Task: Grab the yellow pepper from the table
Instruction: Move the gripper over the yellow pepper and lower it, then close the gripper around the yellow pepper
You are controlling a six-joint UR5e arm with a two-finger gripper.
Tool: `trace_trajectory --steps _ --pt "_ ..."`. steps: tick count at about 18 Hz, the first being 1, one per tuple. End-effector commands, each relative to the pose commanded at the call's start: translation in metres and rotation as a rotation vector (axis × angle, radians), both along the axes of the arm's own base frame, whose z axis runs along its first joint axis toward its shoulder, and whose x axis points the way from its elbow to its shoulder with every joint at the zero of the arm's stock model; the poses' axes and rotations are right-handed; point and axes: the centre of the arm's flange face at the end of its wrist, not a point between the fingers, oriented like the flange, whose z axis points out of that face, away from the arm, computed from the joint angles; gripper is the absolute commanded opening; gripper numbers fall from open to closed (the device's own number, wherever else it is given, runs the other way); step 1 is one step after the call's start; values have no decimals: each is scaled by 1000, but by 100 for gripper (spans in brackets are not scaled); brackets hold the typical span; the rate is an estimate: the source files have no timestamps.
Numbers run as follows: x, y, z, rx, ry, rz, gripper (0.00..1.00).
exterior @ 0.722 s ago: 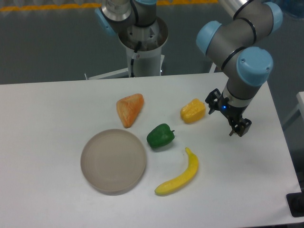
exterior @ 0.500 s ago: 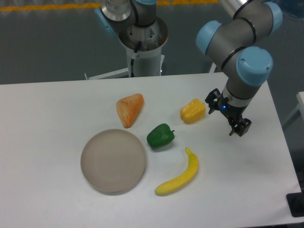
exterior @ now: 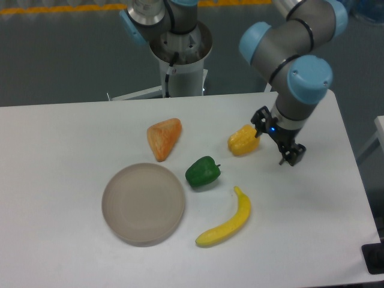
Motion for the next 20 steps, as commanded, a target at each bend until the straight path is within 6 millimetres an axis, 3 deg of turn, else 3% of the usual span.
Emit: trace_trajectory --steps 3,5,20 --pt "19 -21 -18 27 27 -23 100" --pt "23 -23 -25 19 20 -16 100" --pt "29 -34 -95 2 78 -17 100"
